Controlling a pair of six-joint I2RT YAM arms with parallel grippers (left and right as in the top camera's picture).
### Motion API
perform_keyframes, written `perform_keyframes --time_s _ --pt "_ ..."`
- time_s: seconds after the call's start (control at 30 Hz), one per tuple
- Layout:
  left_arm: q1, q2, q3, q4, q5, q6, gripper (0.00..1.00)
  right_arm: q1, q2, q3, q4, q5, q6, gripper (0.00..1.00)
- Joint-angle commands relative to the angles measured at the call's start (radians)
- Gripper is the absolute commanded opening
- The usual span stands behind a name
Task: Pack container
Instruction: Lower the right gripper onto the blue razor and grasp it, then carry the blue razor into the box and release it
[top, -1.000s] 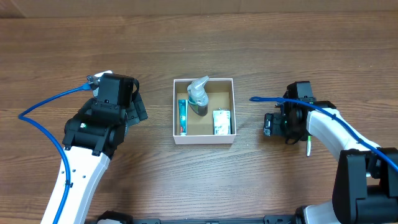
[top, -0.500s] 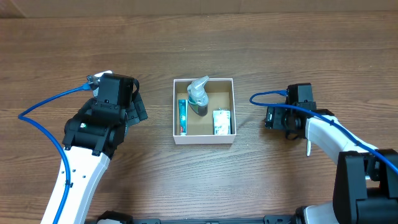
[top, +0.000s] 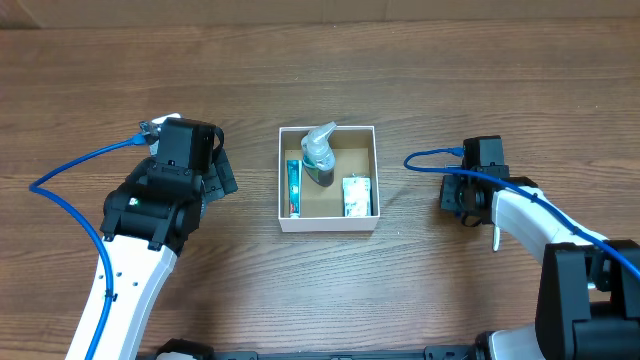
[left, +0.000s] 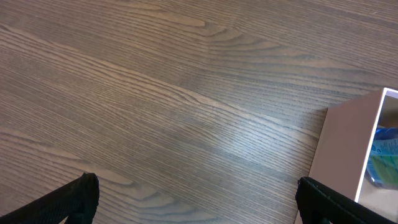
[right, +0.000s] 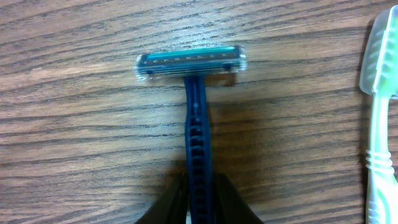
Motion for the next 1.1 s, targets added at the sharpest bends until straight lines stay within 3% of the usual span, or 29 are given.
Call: perform_keyframes --time_s 0.0,0.13,0.57,0.8,1.07 --pt "0.004 0.003 0.015 0.002 -0.019 0.021 1.00 -0.001 0.016 -0.024 -0.021 -0.034 0.015 0.16" --pt "0.004 0.003 0.015 0.002 -0.019 0.021 1.00 -0.001 0.005 0.057 -0.130 -0.035 0.120 0.05" --pt "0.004 0.003 0.015 0.002 -0.019 0.021 1.00 0.055 -0.209 0.385 -0.542 -0.249 0.200 0.07" --pt "0.004 0.003 0.015 0.002 -0.019 0.021 1.00 0.312 -0.336 0.398 -0.478 -0.251 0.333 0.07" --pt "0.004 0.003 0.015 0.003 -0.019 0.021 1.00 0.534 -0.196 0.396 -0.315 -0.175 0.390 0.09"
